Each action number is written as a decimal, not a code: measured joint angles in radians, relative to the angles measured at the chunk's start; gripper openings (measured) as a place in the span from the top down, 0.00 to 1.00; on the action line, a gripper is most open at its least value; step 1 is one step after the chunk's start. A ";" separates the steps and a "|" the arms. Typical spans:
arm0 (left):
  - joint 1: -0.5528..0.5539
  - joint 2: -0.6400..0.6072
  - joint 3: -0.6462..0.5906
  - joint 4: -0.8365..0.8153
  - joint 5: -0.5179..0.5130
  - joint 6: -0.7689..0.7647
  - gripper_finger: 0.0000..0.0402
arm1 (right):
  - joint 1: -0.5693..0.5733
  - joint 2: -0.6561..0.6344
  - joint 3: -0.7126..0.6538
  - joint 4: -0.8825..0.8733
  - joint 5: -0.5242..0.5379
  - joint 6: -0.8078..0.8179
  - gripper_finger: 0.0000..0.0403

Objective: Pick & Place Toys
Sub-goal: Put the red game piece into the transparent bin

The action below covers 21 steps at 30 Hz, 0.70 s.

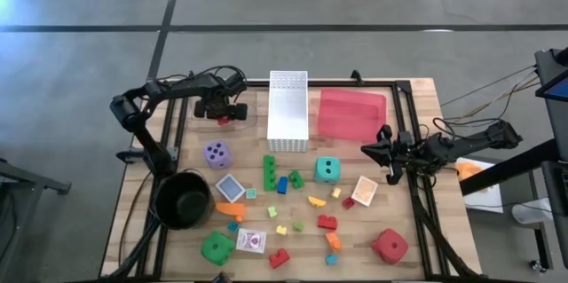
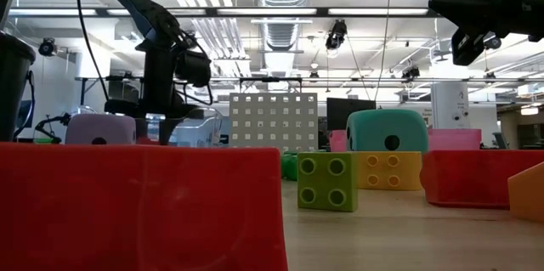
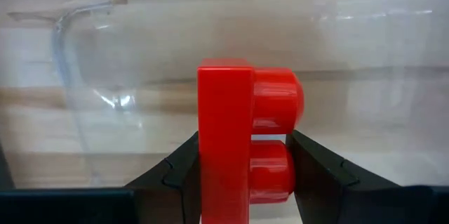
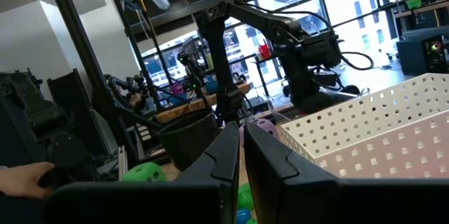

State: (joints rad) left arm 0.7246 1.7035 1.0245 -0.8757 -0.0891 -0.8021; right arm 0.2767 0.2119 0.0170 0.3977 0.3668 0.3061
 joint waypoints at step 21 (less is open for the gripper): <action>0.000 0.000 -0.003 0.024 0.014 0.044 0.58 | 0.000 0.000 0.000 0.000 0.000 0.000 0.95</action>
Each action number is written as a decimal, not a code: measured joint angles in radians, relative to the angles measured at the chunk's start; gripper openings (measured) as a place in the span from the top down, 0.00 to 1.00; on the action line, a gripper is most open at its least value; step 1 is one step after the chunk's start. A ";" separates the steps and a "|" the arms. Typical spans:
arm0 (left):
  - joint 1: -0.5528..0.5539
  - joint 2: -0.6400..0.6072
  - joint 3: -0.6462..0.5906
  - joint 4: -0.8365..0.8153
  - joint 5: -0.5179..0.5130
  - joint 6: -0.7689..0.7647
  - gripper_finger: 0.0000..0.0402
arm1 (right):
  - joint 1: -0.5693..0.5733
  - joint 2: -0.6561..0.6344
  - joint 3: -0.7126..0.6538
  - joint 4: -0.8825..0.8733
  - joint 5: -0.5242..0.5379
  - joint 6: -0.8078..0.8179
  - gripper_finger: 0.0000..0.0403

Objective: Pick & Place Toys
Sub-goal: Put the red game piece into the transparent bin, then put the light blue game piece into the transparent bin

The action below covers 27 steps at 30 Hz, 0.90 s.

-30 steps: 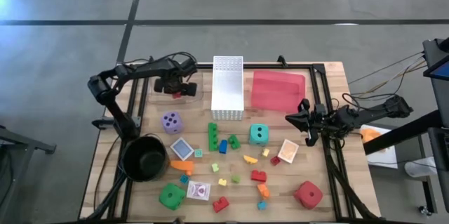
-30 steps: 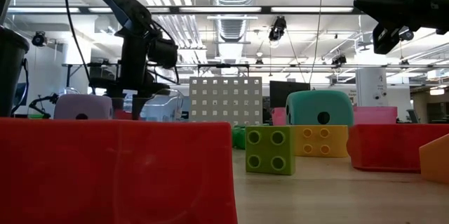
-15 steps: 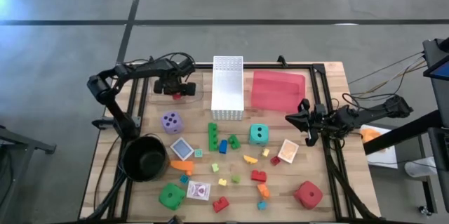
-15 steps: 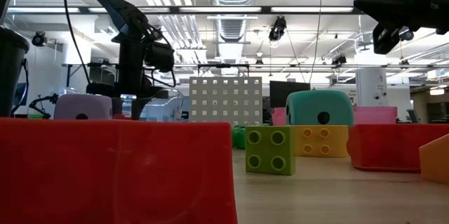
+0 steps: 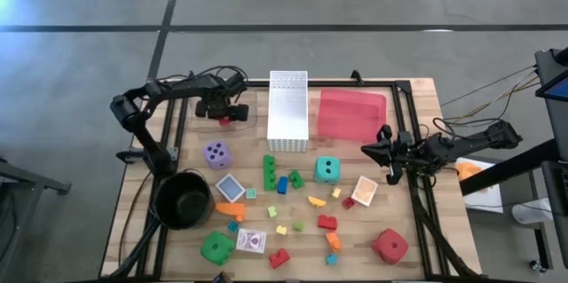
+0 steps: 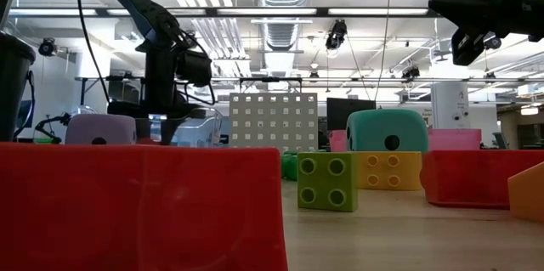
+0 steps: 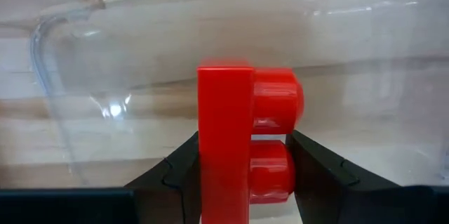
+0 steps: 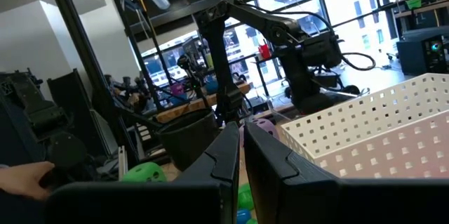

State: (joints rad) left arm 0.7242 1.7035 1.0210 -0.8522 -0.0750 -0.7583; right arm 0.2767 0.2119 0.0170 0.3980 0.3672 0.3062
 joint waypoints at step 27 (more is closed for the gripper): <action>-0.003 0.000 0.068 -0.081 0.010 0.087 0.05 | 0.000 0.000 0.000 0.000 0.000 0.000 0.95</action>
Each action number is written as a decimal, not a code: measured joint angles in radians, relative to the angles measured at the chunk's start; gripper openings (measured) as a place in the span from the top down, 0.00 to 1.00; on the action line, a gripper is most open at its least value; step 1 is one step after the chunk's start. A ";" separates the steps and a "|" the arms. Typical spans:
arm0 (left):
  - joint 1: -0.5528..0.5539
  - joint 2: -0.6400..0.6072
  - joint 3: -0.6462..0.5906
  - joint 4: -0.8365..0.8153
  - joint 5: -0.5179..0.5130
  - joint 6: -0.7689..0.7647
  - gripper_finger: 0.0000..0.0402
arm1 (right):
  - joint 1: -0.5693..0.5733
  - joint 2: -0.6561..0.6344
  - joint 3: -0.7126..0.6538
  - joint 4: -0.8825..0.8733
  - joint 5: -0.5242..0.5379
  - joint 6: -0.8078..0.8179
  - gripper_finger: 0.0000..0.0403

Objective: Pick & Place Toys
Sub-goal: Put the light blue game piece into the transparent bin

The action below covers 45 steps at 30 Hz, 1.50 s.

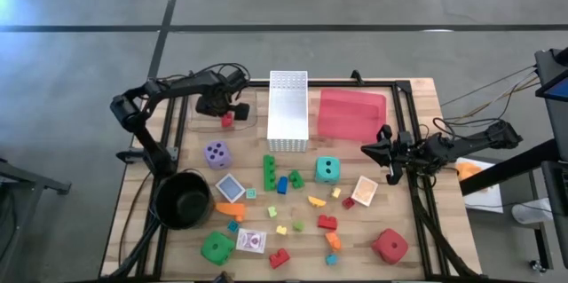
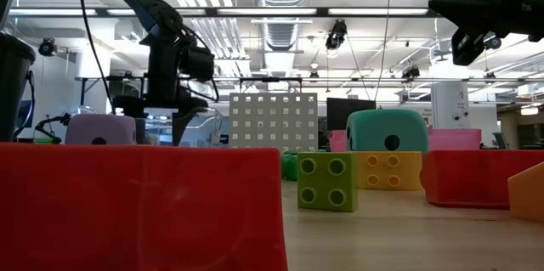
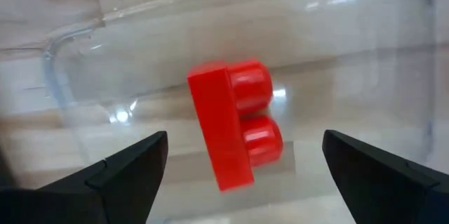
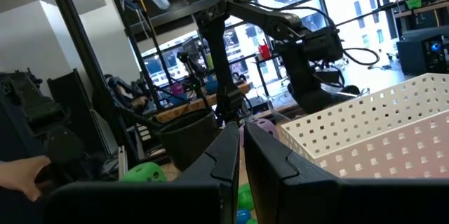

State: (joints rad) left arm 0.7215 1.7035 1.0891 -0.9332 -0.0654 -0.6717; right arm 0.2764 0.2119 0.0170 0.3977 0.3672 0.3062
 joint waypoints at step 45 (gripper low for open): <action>-0.951 -0.209 0.100 -0.005 -0.012 0.328 0.05 | 0.000 0.000 0.000 0.000 0.000 0.000 0.95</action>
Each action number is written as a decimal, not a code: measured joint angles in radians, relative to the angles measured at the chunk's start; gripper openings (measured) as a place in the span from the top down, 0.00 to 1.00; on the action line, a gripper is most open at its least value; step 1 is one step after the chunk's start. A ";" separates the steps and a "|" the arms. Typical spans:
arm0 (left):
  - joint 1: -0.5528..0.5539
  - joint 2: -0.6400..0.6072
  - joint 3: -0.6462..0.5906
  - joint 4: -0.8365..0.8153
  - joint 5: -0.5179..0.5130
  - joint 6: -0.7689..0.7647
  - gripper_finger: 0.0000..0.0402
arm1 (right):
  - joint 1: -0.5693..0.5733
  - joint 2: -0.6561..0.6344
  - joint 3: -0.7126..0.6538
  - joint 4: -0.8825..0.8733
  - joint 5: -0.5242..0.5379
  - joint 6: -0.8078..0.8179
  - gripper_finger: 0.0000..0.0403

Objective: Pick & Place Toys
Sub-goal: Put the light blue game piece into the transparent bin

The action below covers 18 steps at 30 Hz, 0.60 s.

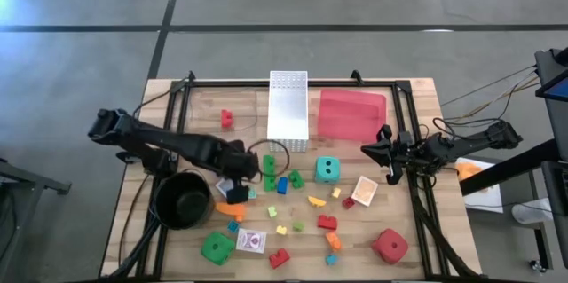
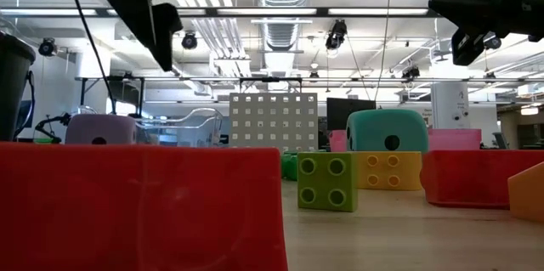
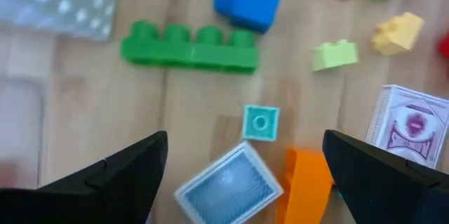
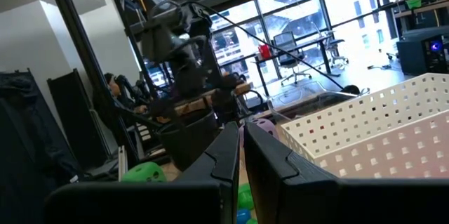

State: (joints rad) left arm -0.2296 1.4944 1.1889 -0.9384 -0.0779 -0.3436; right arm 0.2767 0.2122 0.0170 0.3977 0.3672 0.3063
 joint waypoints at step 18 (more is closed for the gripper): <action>-0.028 0.181 0.002 0.050 0.039 0.055 0.26 | 0.000 0.001 0.000 0.000 0.000 0.000 0.95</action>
State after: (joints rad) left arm -0.2573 1.6758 1.1912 -0.8888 -0.0389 -0.2884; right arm 0.2764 0.2134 0.0170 0.3977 0.3668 0.3063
